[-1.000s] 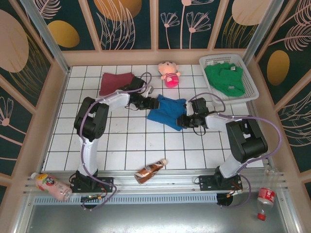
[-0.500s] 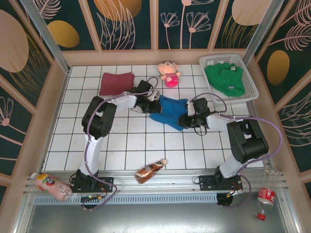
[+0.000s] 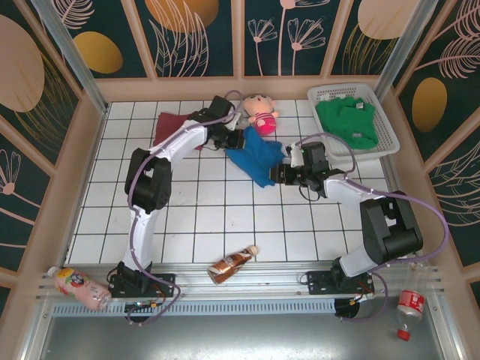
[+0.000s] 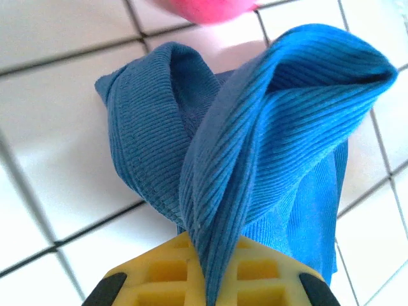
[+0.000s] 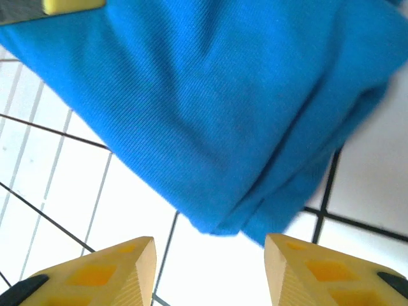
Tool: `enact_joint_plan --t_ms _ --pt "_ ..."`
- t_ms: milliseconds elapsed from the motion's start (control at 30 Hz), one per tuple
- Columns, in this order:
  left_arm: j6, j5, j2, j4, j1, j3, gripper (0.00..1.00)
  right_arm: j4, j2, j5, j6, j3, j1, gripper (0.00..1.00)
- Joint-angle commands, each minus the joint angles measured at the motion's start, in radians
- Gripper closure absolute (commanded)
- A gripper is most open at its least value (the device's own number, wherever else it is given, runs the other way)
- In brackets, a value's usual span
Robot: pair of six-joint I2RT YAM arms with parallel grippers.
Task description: Fold and stack the tank tops
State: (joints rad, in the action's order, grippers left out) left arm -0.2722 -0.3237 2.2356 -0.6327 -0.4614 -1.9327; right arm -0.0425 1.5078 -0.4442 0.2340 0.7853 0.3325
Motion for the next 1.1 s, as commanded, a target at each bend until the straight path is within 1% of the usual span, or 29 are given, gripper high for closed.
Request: enact_joint_plan --t_ms 0,100,233,333,533,700,900,1067 --pt "0.082 0.093 0.017 -0.121 0.069 -0.061 1.0 -0.095 -0.013 -0.044 0.019 0.044 -0.012 0.49" --pt "0.111 0.105 0.043 -0.161 0.106 -0.145 1.0 -0.147 -0.003 -0.066 0.042 0.051 -0.015 0.48" --pt "0.162 0.171 0.123 -0.301 0.141 -0.347 1.0 -0.195 0.014 -0.091 0.083 0.049 -0.017 0.47" --pt "0.169 0.192 0.146 -0.308 0.165 -0.418 1.0 -0.216 0.03 -0.104 0.102 0.053 -0.017 0.46" --pt "0.158 0.229 0.12 -0.317 0.215 -0.438 1.0 -0.221 0.056 -0.115 0.111 0.08 -0.016 0.46" --pt "0.142 0.247 0.1 -0.295 0.24 -0.442 1.0 -0.245 0.073 -0.126 0.13 0.081 -0.016 0.46" --pt "0.133 0.247 0.082 -0.275 0.278 -0.451 1.0 -0.255 0.079 -0.128 0.137 0.077 -0.01 0.45" --pt "0.137 0.228 0.083 -0.281 0.29 -0.499 1.0 -0.26 0.082 -0.128 0.141 0.074 -0.007 0.45"
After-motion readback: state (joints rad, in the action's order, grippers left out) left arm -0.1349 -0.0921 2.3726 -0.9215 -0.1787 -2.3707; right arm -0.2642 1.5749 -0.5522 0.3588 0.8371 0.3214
